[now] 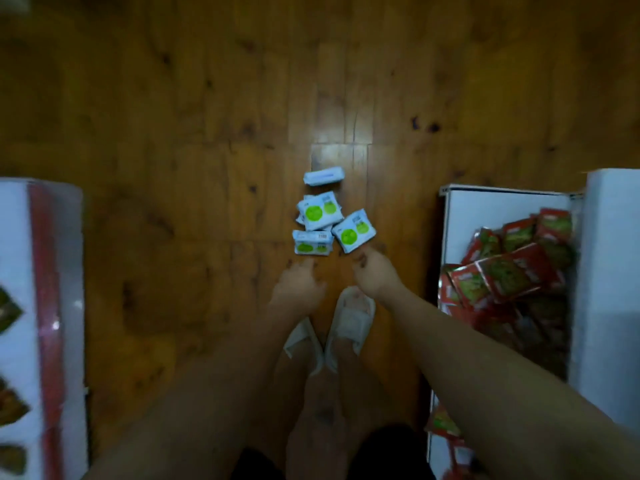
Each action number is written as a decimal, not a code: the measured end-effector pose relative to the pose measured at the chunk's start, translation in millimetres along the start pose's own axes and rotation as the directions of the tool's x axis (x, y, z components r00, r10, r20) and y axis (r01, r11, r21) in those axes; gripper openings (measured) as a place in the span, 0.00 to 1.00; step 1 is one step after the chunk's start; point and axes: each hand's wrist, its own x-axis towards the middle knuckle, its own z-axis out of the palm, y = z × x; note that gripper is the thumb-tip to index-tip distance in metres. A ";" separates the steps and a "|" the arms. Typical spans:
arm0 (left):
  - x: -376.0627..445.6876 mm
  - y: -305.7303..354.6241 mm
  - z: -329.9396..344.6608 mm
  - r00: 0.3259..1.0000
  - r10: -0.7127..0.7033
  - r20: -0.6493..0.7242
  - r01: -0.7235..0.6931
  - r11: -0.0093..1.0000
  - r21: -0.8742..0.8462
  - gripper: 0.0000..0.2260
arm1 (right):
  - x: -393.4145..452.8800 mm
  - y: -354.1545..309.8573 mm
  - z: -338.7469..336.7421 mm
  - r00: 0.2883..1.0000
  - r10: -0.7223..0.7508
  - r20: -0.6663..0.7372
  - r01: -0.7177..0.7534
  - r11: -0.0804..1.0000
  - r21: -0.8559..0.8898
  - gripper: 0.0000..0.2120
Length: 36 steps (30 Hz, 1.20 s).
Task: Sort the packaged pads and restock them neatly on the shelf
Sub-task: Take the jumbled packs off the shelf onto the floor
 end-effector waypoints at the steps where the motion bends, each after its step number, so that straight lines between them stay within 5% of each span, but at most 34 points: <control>1: -27.5 12.9 -12.6 0.998 0.063 0.019 -0.064 0.996 0.065 0.18 | -28.4 -8.2 -11.5 1.000 -0.007 0.026 0.008 1.000 -0.007 0.04; 6: -166.9 67.5 -96.1 0.976 0.218 0.024 -0.218 0.957 0.192 0.15 | -181.0 -61.2 -75.0 0.993 -0.099 -0.071 0.101 0.995 0.017 0.14; 15: -301.9 73.5 -156.4 0.861 0.508 -0.021 -0.494 0.845 0.206 0.12 | -368.4 -79.3 -82.7 0.935 -0.047 -0.353 0.058 0.998 0.021 0.12; 24: -416.6 52.8 -153.1 0.553 0.812 0.188 -0.811 0.473 0.344 0.10 | -507.5 -60.4 1.1 0.774 0.199 -0.602 0.041 0.932 0.360 0.13; 30: -522.3 80.8 -133.2 0.259 0.907 0.332 -0.896 0.097 0.434 0.10 | -619.7 -24.5 19.7 0.544 0.367 -0.755 0.047 0.885 0.464 0.14; 36: -632.5 106.7 -83.2 0.046 0.920 0.389 -0.912 -0.121 0.393 0.12 | -726.7 30.3 36.0 0.320 0.483 -0.815 0.164 0.819 0.550 0.14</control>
